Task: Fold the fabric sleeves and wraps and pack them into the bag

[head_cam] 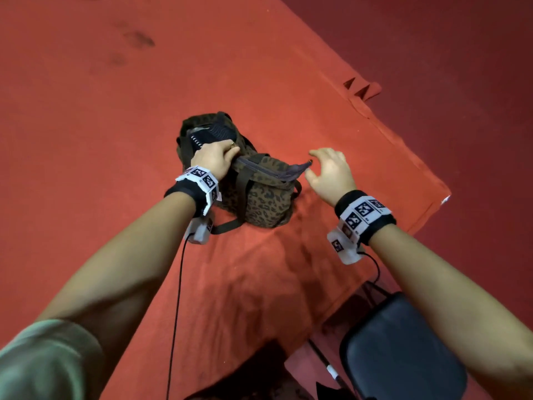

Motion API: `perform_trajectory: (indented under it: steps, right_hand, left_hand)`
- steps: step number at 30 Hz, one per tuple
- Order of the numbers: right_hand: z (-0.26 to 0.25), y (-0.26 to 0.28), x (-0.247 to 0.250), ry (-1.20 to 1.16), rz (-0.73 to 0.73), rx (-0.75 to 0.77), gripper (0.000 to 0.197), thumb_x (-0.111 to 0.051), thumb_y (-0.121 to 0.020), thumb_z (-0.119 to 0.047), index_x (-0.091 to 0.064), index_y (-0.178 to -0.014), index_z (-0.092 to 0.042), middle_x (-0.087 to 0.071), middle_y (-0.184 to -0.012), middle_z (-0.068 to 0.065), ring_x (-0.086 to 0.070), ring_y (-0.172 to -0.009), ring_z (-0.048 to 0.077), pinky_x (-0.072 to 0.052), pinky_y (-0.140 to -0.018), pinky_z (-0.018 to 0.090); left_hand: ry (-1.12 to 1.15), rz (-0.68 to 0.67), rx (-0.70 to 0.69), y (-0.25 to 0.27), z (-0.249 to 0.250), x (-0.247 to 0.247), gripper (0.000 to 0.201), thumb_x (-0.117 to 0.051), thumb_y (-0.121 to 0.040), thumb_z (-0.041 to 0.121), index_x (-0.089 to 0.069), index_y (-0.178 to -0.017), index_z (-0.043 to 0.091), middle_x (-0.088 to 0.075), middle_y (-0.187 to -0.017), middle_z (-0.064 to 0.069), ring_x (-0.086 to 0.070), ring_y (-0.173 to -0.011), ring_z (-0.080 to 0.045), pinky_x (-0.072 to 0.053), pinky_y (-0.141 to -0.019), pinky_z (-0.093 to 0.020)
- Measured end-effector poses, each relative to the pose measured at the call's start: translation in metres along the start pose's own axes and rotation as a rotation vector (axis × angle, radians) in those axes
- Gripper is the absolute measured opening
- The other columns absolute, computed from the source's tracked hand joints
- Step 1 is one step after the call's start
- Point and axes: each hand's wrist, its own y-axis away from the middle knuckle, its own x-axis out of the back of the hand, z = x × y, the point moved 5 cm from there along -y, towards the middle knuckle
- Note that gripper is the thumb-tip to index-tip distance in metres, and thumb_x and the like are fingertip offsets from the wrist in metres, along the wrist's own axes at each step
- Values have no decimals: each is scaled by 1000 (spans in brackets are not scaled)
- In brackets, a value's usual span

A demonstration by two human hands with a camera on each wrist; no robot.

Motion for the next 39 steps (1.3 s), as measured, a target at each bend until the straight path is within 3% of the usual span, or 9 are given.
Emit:
perform_trajectory:
  steps: [3,6,11,16,22,26,31,36,39]
  right_hand:
    - [-63,-15,-19,4,-33,212,45,-50,-86,-17,-52,-132,-13,-53,-132,10,-42,-125,30,-33,-105,40]
    - [-99,-32,-36,-72,-179,213,47,-40,-90,-10,-47,-137,-14,-48,-140,9,-40,-129,28,-32,-109,37]
    - [-106,-41,-66,225,-364,193,39,-55,-91,-40,-58,-111,-6,-63,-112,15,-57,-106,34,-46,-86,41]
    - [-100,-39,-70,250,-232,319,23,-46,-97,-25,-55,-103,-5,-63,-100,15,-57,-97,35,-41,-73,40]
    - [-84,-38,-57,115,-107,431,25,-46,-96,-25,-54,-85,-5,-60,-82,13,-52,-84,32,-41,-67,41]
    - [-68,-32,-50,48,-64,472,25,-47,-92,-26,-58,-82,-4,-61,-75,11,-53,-75,31,-42,-66,38]
    - [-49,-38,-35,112,-113,479,22,-49,-94,-25,-58,-88,-6,-62,-82,10,-53,-84,30,-41,-76,40]
    - [-36,-56,-33,171,-268,303,16,-49,-93,-21,-50,-100,-6,-59,-100,15,-53,-96,34,-39,-78,37]
    - [-54,-63,-48,234,-295,327,38,-51,-91,-35,-47,-121,-12,-52,-117,10,-46,-110,31,-38,-92,40]
  left_hand:
    - [39,-64,-3,-4,-8,0,31,-46,-96,41,-66,-91,17,-69,-95,-7,-60,-95,-30,-41,-74,-34]
    - [58,-51,-18,-5,-10,2,30,-51,-94,41,-70,-90,18,-71,-92,-4,-62,-91,-25,-44,-73,-32]
    - [206,-30,7,-8,-15,1,26,-58,-90,39,-70,-83,17,-70,-84,-2,-62,-85,-22,-49,-74,-36]
    - [0,54,-28,-11,-10,0,23,-48,-92,43,-60,-82,26,-68,-87,1,-61,-93,-26,-44,-79,-38]
    - [-24,137,-41,-21,-9,8,23,-46,-95,37,-53,-85,18,-60,-73,-5,-60,-81,-32,-35,-67,-35]
    - [-117,139,1,-28,-8,6,21,-40,-98,31,-49,-91,13,-62,-78,-12,-60,-83,-37,-34,-70,-37]
    - [-178,146,-4,-34,-2,5,22,-39,-98,30,-48,-99,10,-63,-88,-19,-59,-83,-41,-36,-64,-38]
    - [-39,65,-89,-38,4,-10,19,-36,-100,28,-42,-99,9,-53,-72,-14,-56,-70,-39,-39,-56,-39]
    - [-40,-5,-173,-42,6,-13,22,-34,-101,28,-40,-98,8,-57,-75,-21,-54,-69,-39,-37,-57,-38]
